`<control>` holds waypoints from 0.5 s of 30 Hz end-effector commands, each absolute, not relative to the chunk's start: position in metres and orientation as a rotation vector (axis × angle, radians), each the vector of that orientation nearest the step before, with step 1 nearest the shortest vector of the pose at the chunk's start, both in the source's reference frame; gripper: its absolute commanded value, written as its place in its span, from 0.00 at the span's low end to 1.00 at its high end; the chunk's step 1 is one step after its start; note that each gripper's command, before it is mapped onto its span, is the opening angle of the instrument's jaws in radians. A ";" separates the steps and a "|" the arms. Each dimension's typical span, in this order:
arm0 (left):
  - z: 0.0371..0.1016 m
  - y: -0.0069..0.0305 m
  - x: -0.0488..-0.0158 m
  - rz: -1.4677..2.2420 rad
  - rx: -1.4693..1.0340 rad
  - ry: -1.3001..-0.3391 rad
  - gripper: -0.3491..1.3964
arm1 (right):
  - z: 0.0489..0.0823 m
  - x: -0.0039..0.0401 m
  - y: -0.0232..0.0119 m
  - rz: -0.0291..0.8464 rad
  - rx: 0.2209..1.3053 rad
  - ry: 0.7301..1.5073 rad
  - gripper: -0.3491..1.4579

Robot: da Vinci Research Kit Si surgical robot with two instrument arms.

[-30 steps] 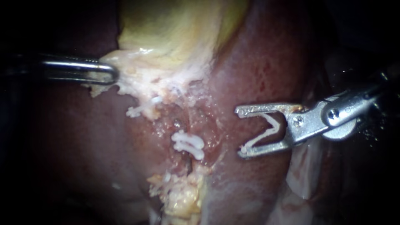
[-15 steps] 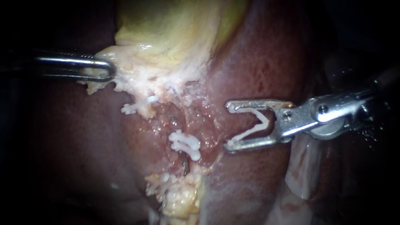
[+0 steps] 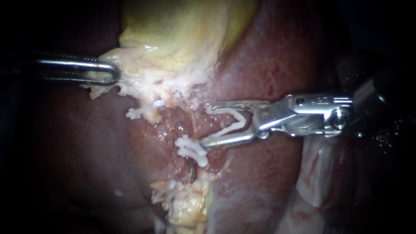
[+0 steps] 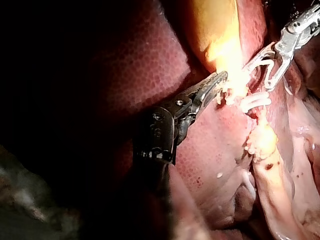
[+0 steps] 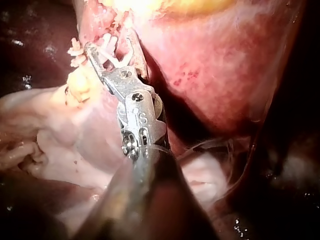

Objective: Clipping third clip right tube

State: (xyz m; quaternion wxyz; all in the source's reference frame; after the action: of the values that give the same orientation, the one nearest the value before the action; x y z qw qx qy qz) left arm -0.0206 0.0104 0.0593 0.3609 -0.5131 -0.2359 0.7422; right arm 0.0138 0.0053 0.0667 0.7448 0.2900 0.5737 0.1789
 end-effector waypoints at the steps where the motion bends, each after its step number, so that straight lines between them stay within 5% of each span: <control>1: 0.0594 0.0104 -0.0206 1.913 -1.322 -0.607 0.00 | 0.0669 0.0142 0.0055 0.400 0.646 1.267 0.47; 15: 0.0594 0.0104 -0.0208 1.912 -1.321 -0.606 0.00 | 0.0690 0.0182 0.0054 0.472 0.703 1.326 0.47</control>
State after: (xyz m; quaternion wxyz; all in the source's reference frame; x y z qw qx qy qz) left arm -0.0208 0.0104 0.0593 0.3610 -0.5131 -0.2352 0.7423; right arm 0.0184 0.0053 0.0691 0.7029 0.3180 0.5987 0.2153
